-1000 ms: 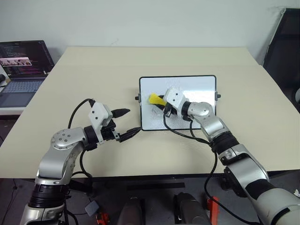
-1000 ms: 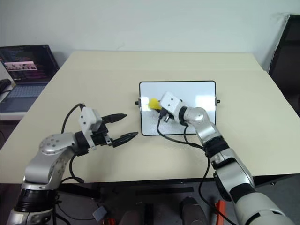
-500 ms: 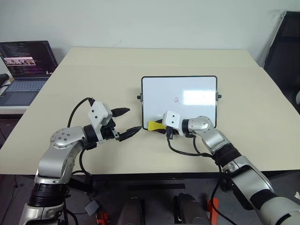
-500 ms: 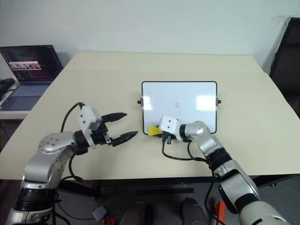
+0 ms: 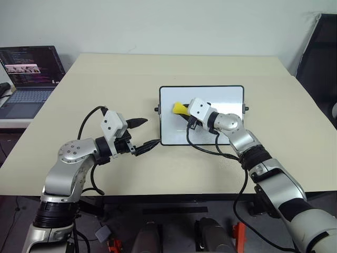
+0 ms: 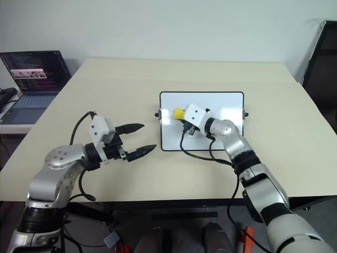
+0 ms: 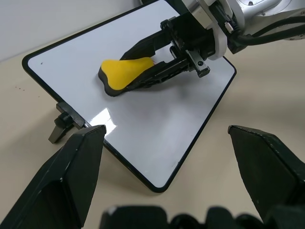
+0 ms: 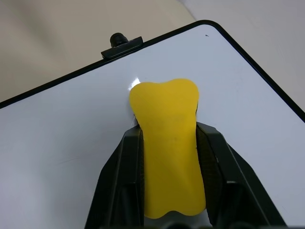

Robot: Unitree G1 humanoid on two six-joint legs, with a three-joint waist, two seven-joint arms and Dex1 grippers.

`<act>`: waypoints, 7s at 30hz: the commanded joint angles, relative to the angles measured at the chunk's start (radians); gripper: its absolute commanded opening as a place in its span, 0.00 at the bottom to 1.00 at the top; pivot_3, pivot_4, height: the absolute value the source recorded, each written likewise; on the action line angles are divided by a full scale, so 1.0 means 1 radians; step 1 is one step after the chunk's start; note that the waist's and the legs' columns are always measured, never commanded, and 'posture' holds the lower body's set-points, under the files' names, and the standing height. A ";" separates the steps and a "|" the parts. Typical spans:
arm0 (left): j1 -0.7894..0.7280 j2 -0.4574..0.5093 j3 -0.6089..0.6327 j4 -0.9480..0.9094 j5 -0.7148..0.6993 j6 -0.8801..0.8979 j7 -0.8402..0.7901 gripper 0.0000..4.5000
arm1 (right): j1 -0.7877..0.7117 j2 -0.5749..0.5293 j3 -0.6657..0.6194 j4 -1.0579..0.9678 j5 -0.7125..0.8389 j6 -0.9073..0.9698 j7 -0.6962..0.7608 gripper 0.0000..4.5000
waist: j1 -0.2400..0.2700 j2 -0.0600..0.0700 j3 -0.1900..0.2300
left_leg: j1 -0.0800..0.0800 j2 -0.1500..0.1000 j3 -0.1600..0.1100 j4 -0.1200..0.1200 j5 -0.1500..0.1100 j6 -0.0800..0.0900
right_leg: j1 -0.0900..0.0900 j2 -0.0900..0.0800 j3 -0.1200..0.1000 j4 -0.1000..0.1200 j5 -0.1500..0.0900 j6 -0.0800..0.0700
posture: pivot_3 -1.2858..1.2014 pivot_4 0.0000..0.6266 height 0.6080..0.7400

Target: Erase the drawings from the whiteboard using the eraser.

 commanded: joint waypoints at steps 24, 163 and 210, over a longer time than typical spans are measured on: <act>-0.237 0.039 -0.004 0.034 -0.017 0.025 -0.027 1.00 | 0.329 -0.599 -0.434 -0.842 0.464 0.664 0.504 0.25 | 0.024 0.004 0.001 | -0.012 0.000 -0.004 -0.002 -0.008 -0.004 | -0.008 0.000 -0.006 -0.006 -0.002 0.002 | 0.52 0.24 1.00; -0.342 0.018 -0.109 0.116 0.065 0.047 -0.076 1.00 | 0.439 -0.467 -0.456 -0.886 0.537 0.704 0.485 0.25 | 0.026 0.001 -0.002 | -0.016 -0.002 -0.005 0.000 -0.008 -0.001 | -0.009 -0.001 -0.003 -0.005 -0.002 0.004 | 0.52 0.24 1.00; -0.428 -0.044 -0.149 0.199 0.124 0.025 -0.030 1.00 | 0.219 -0.631 -0.430 -0.418 0.359 0.607 0.346 0.25 | 0.023 0.004 0.000 | -0.018 -0.002 -0.006 0.001 -0.009 -0.002 | -0.007 0.000 -0.004 -0.013 0.000 0.006 | 0.52 0.24 1.00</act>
